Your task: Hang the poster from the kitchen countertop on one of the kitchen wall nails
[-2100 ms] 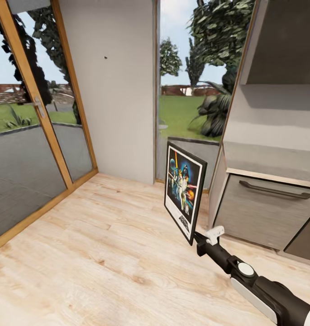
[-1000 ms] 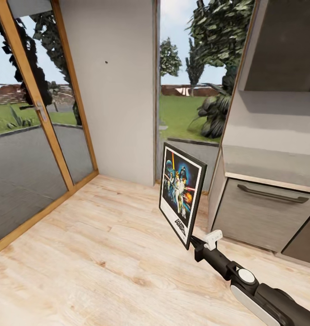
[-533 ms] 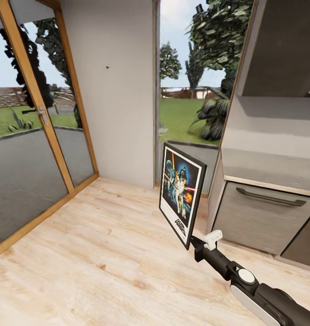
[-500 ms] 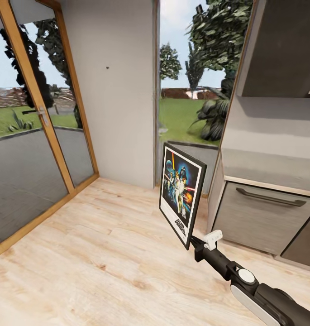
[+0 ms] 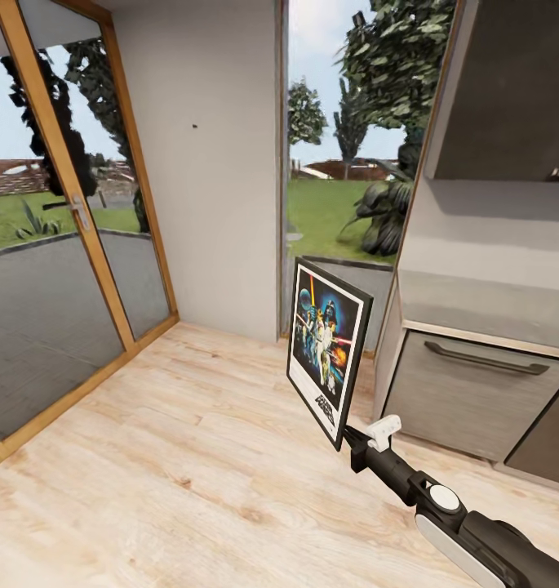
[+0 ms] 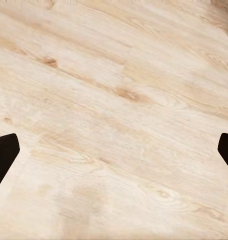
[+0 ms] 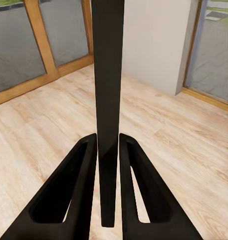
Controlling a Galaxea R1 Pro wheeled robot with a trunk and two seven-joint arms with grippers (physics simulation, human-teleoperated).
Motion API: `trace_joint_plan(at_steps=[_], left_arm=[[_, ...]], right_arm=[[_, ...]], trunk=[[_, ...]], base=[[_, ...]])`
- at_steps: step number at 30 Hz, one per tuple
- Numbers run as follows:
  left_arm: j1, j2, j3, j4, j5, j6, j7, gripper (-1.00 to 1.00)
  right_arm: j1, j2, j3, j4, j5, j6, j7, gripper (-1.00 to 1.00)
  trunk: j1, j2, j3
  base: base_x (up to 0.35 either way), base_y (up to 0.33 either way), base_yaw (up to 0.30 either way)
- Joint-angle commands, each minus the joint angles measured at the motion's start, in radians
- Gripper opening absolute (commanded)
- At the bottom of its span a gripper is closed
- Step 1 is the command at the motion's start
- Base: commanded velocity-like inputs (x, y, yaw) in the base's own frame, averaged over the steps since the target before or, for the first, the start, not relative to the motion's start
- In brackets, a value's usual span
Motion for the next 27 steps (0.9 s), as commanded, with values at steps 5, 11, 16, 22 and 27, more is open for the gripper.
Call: trace_joint_plan(at_steps=[5,11,16,22,27], left_arm=[[0.0,0.0,0.002,-0.001,0.001,-0.001,-0.005,1.0],[0.0,0.0,0.002,-0.001,0.001,-0.001,-0.005,1.0],[0.0,0.0,0.002,-0.001,0.001,-0.001,-0.005,1.0],[0.0,0.0,0.002,-0.001,0.001,-0.001,-0.005,1.0],[0.0,0.0,0.001,-0.001,0.001,-0.001,-0.005,1.0]], right_arm=[[-0.002,-0.001,0.006,0.0,-0.012,-0.007,-0.002,-1.0],[-0.002,-0.001,0.006,-0.001,-0.012,-0.007,-0.002,-1.0],[-0.002,-0.001,0.006,-0.001,-0.012,-0.007,-0.002,-1.0],[-0.002,-0.001,0.006,-0.001,-0.012,-0.007,-0.002,-1.0],[-0.002,-0.001,0.006,-0.001,-0.012,-0.006,-0.002,-1.0]], trunk=[[-0.019,0.034,0.015],[-0.042,0.076,0.033],[-0.061,0.111,0.049],[-0.084,0.153,0.068],[-0.103,0.188,0.083]], base=[[0.0,0.0,0.0],[0.0,0.0,0.0],[0.0,0.0,0.0],[0.0,0.0,0.0],[0.0,0.0,0.0]])
